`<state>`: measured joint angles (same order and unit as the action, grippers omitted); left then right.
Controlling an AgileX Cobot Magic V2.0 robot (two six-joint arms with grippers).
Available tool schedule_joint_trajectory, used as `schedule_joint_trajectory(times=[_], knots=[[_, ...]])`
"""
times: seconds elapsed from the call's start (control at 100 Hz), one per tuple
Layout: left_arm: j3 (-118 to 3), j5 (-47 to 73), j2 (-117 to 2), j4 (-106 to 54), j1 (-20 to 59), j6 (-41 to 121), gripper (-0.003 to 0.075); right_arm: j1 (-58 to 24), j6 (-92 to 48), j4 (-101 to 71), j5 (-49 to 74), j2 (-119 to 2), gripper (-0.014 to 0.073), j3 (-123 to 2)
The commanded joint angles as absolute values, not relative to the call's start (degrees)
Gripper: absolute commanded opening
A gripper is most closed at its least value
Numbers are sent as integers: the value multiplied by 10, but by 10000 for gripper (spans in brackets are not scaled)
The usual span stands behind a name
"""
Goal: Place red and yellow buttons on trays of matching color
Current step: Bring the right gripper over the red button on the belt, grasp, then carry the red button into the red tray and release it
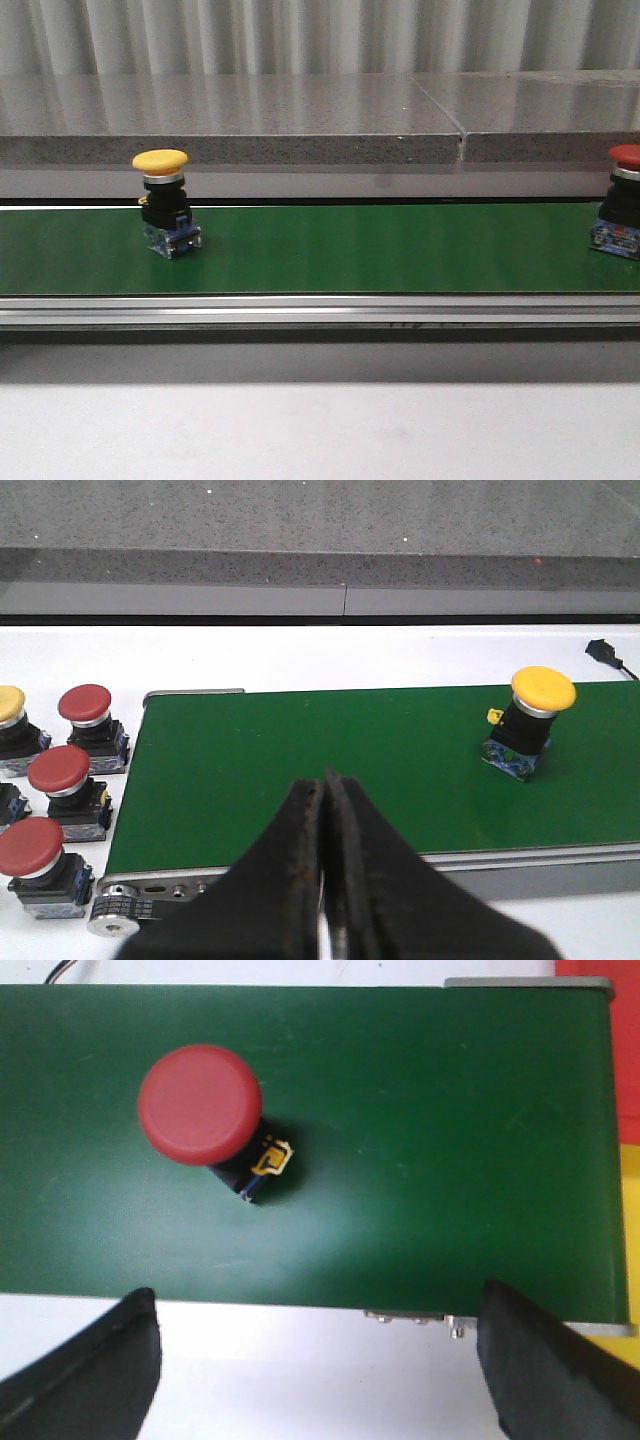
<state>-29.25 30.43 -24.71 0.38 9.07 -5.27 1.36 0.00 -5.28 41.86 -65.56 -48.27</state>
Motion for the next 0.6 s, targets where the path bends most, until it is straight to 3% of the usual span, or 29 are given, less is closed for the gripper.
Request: schedule_joint_trajectory(times=[0.0,0.38,0.48,0.59], knots=[[-306,259,-249,0,96,-52,-20,8,-18,-57,399,-684,636,-522],[-306,259,-249,0,96,-52,-20,3,-19,-49,363,-816,613,-597],[-306,259,-249,0,96,-52,-20,3,-19,-48,371,-845,506,-613],[-306,259,-249,0,96,-52,-20,6,-19,-48,379,-864,311,-626]])
